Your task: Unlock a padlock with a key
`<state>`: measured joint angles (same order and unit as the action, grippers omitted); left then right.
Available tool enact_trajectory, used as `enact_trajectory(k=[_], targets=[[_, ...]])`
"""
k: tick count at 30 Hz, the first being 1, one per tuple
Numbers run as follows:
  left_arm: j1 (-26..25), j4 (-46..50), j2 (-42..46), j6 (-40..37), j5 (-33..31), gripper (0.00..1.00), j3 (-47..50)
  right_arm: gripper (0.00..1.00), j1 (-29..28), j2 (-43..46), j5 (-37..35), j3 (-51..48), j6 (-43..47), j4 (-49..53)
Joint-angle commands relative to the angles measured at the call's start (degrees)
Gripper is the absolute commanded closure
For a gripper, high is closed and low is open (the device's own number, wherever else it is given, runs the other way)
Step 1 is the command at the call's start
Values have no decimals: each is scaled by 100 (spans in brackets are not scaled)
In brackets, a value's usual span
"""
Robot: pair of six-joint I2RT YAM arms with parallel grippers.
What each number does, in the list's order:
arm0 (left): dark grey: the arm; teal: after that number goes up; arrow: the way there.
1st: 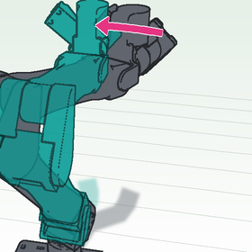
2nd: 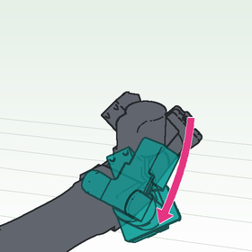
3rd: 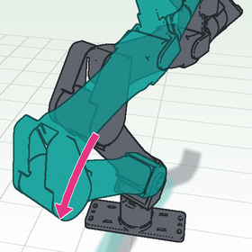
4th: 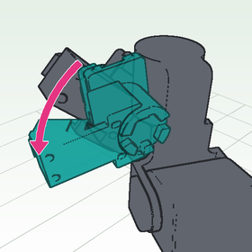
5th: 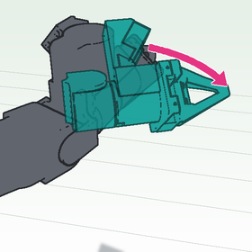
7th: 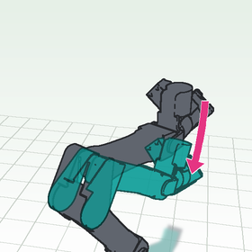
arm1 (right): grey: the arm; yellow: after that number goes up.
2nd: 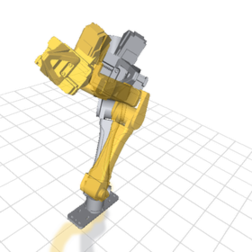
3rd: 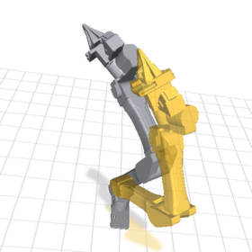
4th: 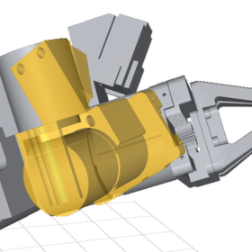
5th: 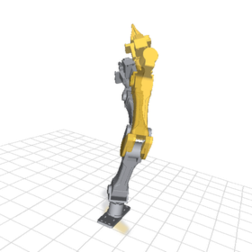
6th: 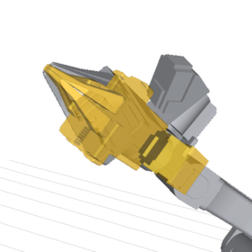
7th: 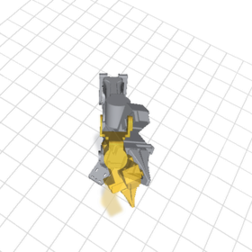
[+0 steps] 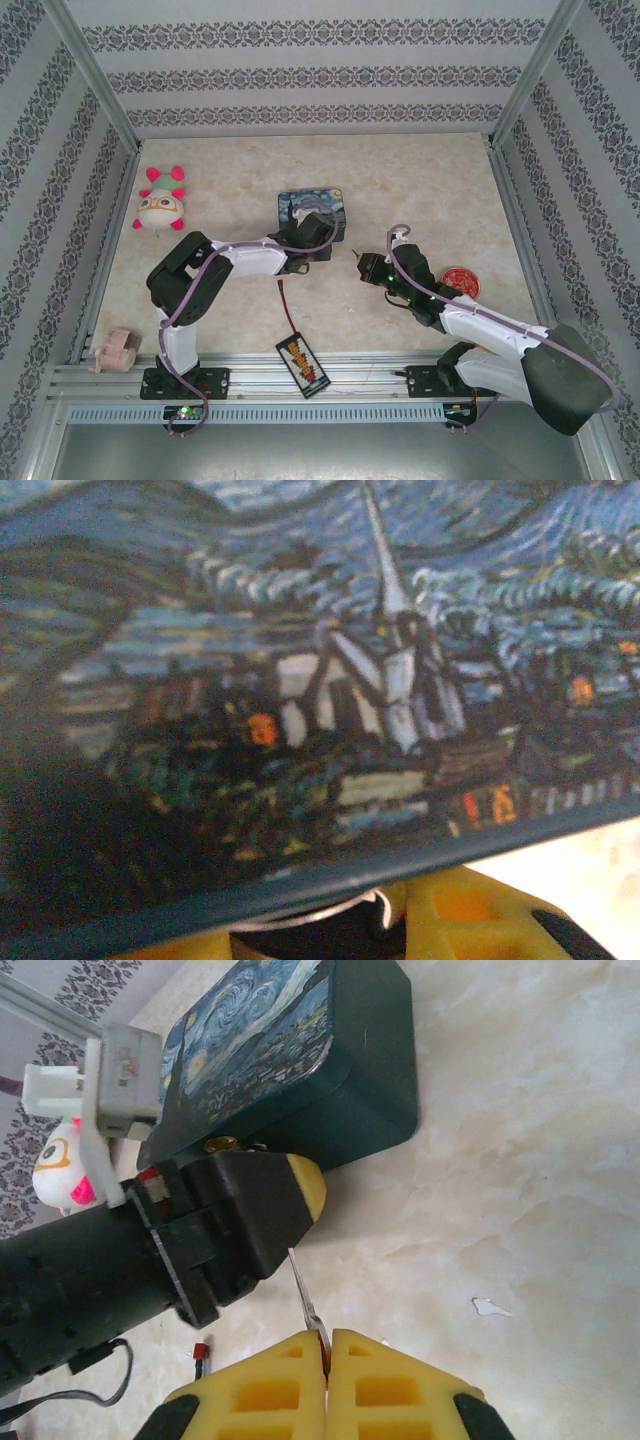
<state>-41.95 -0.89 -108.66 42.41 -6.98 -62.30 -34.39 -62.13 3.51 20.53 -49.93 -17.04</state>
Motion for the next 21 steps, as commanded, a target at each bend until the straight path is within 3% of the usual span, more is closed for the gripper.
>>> enact_trajectory(k=[1,10,21], targets=[[-34,-405,449,382,262,87,241,100,-58,-69,-34,-233,90,-177],[-58,-619,920,833,337,88,914,100,-212,-371,-43,-168,170,-273],[-111,-1400,951,2119,516,86,1240,100,-417,-745,-236,-348,290,-513]])
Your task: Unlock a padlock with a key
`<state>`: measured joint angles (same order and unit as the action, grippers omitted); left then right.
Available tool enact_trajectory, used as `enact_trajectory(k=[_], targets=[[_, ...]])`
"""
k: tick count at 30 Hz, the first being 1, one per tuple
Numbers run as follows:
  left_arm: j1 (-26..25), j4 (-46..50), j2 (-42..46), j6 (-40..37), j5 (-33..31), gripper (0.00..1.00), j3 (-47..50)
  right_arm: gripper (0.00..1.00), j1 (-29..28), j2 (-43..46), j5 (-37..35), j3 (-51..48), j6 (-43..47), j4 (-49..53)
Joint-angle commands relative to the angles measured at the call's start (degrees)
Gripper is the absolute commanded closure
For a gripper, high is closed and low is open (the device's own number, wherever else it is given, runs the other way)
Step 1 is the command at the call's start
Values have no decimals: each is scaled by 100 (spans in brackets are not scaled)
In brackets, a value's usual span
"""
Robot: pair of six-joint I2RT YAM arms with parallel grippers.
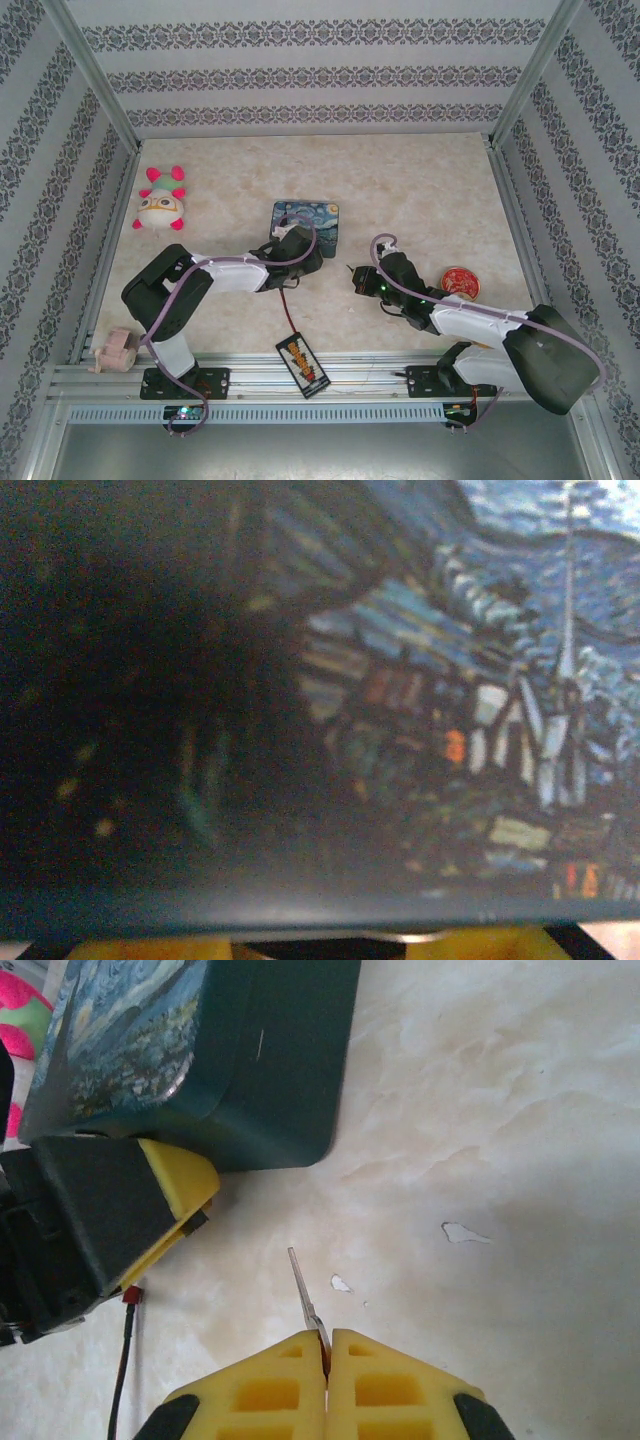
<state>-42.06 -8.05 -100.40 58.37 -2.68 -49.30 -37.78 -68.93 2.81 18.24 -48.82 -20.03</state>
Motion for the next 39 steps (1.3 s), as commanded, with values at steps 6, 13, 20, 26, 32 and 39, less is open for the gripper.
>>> enact_trajectory(k=[6,13,20,26,32,39], targets=[[-67,-754,-163,711,472,83,-467,100,-192,-358,-194,-212,298,-695],[-13,-1241,-560,1176,1150,79,-572,100,-323,-795,-222,-89,347,-1191],[36,-1545,-667,1449,1426,79,-491,100,-357,-1059,-477,-190,303,-1750],[67,-1636,-661,1500,1522,79,-440,100,-354,-1048,-559,-266,295,-1919],[67,-1762,-720,1553,1646,80,-398,100,-353,-1059,-656,-272,294,-1986],[75,-1793,-710,1555,1674,80,-361,100,-324,-1149,-712,-273,303,-2131]])
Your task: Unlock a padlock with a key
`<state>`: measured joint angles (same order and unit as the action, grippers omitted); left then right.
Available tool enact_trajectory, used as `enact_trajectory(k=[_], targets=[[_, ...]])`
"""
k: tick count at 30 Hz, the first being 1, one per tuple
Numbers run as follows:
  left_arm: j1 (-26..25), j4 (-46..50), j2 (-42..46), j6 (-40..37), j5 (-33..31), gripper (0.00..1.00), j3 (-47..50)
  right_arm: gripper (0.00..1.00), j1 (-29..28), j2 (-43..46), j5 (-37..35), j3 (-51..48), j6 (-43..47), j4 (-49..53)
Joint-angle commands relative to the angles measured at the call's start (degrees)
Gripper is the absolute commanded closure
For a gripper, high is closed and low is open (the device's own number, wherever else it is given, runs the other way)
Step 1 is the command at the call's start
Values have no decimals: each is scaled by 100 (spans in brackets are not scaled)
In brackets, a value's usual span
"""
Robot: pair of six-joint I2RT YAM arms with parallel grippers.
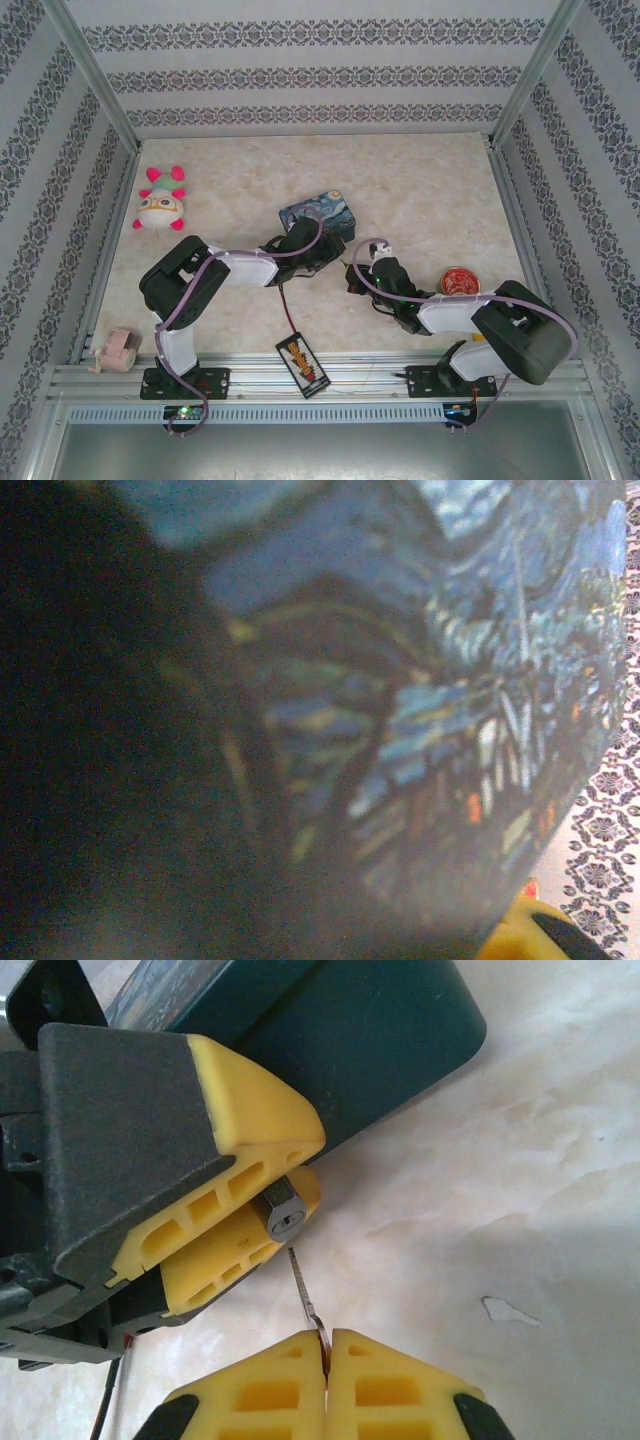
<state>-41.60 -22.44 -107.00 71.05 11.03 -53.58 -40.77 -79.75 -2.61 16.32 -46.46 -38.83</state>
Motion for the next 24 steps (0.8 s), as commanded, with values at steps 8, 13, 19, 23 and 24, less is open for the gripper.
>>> enact_trajectory(k=[8,13,19,23,24], targets=[[32,-366,-44,296,350,81,103,100,12,-75,-312,-137,58,-367],[38,-405,-45,331,365,81,96,100,51,-52,-271,-136,121,-550],[62,-493,-88,618,552,81,133,100,58,-71,-140,-112,233,-635],[141,-625,-108,997,793,81,200,100,86,-49,-70,-175,275,-643],[159,-627,-108,1072,827,81,216,100,90,-39,-64,-212,270,-643]])
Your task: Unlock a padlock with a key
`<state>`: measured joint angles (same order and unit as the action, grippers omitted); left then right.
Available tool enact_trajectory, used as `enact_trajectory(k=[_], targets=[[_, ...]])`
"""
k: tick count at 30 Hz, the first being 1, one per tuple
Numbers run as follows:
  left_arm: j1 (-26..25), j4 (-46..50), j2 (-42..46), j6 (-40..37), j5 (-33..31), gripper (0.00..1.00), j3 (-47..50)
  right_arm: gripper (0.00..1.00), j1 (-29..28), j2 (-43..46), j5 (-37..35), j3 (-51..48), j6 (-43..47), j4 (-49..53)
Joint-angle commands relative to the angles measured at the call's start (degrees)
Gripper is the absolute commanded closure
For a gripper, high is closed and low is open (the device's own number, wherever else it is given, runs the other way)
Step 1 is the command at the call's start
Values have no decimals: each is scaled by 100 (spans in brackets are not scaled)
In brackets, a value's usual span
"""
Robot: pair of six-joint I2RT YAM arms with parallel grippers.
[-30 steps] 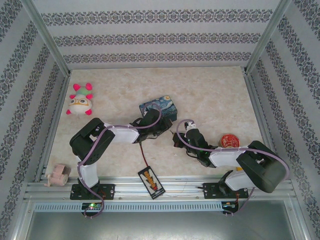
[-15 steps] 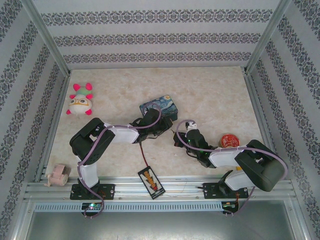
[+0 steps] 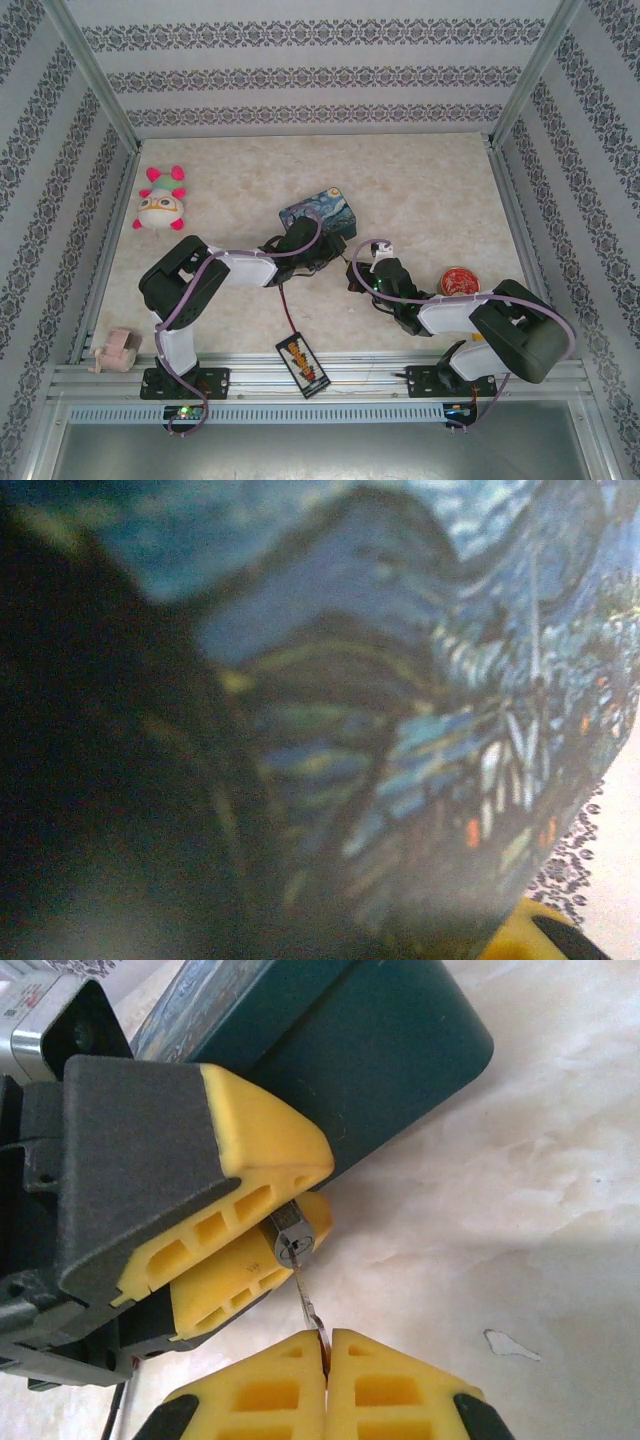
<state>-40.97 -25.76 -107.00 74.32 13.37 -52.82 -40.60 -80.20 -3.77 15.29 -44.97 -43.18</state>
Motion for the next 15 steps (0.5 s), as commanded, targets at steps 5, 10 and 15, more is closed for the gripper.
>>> enact_trajectory(k=[5,10,15], targets=[[151,-294,-120,1035,775,81,176,100,122,133,182,-303,219,-227],[168,-112,-112,1085,861,81,144,100,209,379,228,-488,313,-217],[177,104,-142,1005,916,81,9,100,319,630,308,-509,395,-158]])
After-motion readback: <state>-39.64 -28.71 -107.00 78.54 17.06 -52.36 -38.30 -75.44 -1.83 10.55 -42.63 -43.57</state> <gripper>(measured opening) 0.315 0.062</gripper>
